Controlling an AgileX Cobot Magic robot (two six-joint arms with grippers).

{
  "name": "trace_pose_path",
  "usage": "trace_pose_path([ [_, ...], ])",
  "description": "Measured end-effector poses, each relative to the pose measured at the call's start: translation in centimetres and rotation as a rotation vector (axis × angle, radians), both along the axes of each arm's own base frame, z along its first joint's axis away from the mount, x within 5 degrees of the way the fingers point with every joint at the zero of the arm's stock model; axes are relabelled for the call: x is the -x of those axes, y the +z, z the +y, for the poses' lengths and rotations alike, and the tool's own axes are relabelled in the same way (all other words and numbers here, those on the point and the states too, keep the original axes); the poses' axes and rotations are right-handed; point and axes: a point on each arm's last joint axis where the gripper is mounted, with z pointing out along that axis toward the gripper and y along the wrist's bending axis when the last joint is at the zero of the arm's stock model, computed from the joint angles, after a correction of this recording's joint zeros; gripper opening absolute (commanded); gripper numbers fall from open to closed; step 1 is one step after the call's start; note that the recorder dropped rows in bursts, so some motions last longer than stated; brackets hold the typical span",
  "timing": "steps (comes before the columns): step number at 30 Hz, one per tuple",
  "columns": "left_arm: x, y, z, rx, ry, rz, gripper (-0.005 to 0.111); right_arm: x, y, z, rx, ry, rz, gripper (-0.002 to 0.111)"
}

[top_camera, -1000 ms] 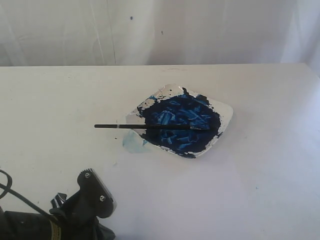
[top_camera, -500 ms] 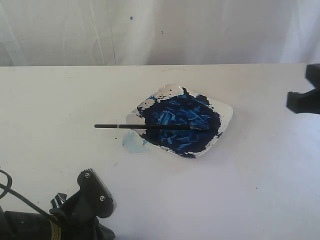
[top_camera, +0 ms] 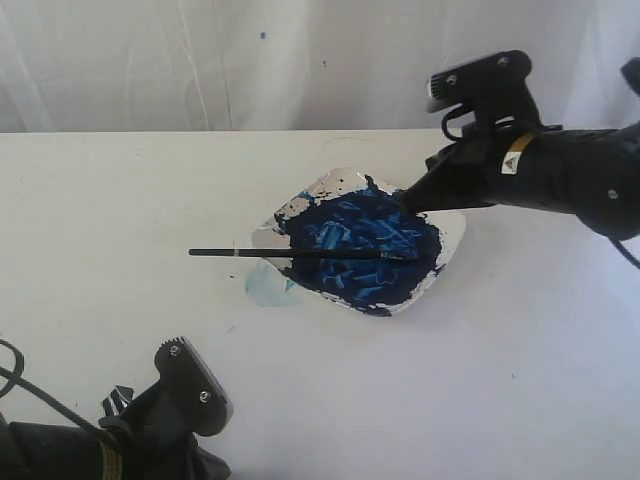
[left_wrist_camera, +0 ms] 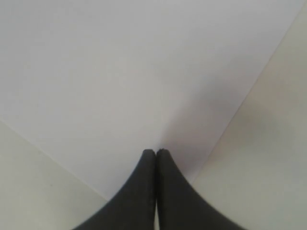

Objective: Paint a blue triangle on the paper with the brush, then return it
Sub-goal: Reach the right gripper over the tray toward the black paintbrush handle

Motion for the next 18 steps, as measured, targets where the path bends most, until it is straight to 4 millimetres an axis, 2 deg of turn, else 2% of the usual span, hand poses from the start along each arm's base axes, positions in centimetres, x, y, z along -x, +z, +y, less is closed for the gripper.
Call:
trace_pose_path([
  [4,0.0,0.0,0.0,0.000,0.000,0.000,0.000,-2.5,-2.0,3.4,0.045,0.071,0.012,0.000],
  [6,0.0,0.0,0.0,0.000,0.000,0.000,0.000,-3.3,-2.8,4.8,0.073,0.094,0.034,0.005],
  [8,0.0,0.0,0.0,0.000,0.000,0.000,0.000,-4.0,-3.5,6.3,0.123,0.124,0.061,0.019],
  [13,0.0,0.0,0.0,0.000,0.000,0.000,0.000,-4.8,-4.1,8.7,0.249,0.219,0.049,0.075],
  [18,0.0,0.0,0.0,0.000,0.000,0.000,0.000,-5.1,-5.1,10.1,0.311,0.273,0.050,0.077],
])
